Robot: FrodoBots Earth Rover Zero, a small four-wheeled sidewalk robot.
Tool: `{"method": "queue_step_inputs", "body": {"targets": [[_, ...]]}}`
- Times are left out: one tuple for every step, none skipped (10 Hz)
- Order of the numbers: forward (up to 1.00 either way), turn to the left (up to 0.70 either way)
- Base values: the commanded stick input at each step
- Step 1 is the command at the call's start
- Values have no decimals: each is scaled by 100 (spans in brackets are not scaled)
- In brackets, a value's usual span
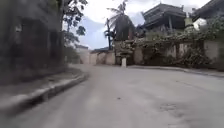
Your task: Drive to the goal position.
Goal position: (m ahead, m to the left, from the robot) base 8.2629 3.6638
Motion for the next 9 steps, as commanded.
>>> {"method": "queue_step_inputs", "body": {"targets": [[100, 0], [100, 0], [100, 0], [100, 0], [100, 0], [100, -2], [100, -12], [100, -40], [100, -40]]}}
